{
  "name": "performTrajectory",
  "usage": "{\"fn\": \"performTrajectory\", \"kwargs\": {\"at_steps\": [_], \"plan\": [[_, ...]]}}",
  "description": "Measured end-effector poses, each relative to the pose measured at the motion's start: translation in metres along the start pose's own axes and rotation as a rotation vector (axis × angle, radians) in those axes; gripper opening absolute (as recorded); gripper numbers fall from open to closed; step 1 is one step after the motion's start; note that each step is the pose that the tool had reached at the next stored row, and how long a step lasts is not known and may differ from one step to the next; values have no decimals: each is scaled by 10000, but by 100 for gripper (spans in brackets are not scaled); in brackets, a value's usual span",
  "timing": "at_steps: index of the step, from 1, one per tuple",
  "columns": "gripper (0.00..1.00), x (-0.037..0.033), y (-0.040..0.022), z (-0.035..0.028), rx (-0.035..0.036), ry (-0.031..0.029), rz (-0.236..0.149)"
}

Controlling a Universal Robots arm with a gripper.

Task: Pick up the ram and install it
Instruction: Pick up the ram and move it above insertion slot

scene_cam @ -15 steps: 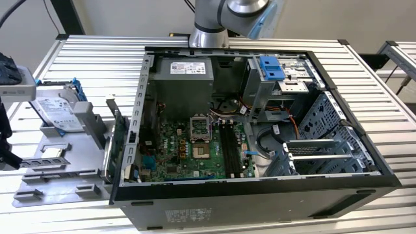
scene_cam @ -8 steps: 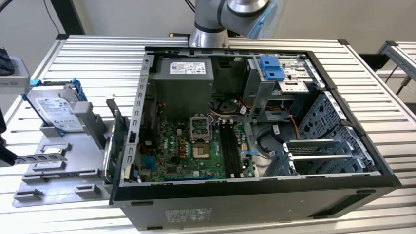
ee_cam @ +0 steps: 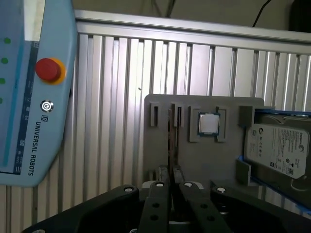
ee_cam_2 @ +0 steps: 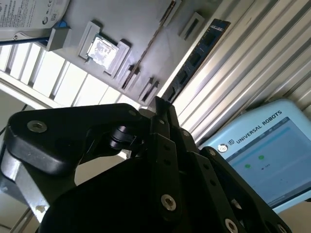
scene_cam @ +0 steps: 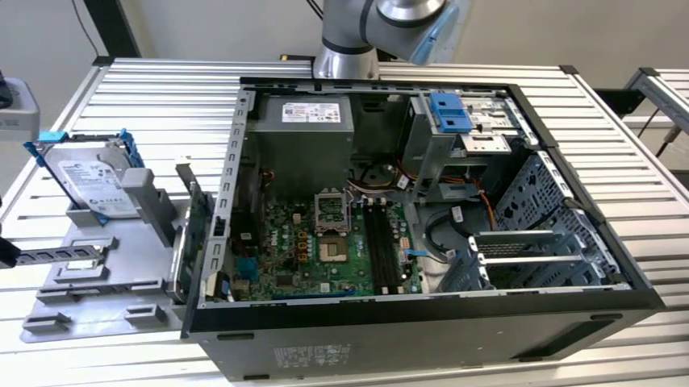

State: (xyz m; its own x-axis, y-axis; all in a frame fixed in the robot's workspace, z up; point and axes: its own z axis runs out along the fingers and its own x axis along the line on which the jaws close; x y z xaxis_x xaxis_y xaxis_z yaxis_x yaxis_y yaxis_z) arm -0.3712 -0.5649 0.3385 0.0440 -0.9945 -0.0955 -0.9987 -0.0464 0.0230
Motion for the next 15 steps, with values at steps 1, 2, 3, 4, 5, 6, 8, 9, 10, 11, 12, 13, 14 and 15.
{"fn": "performTrajectory", "kwargs": {"at_steps": [1,2,3,4,5,6,8,9,10,11,12,13,14,15], "plan": [[0,-2,0,-14,0,0,0],[0,-5,1,-31,0,0,0],[0,-9,1,-47,1,-1,1],[0,-12,2,-62,0,-1,1],[0,-16,2,-77,0,0,1],[0,-19,2,-89,1,-1,1],[0,-27,2,-114,1,-1,1],[0,-30,3,-130,0,0,1],[0,-33,3,-156,-1,1,1],[0,-36,4,-186,0,1,1],[0,-39,4,-218,0,1,0],[0,-42,5,-248,0,1,1],[0,-45,6,-277,0,2,1],[0,-47,7,-306,-1,2,1]]}}
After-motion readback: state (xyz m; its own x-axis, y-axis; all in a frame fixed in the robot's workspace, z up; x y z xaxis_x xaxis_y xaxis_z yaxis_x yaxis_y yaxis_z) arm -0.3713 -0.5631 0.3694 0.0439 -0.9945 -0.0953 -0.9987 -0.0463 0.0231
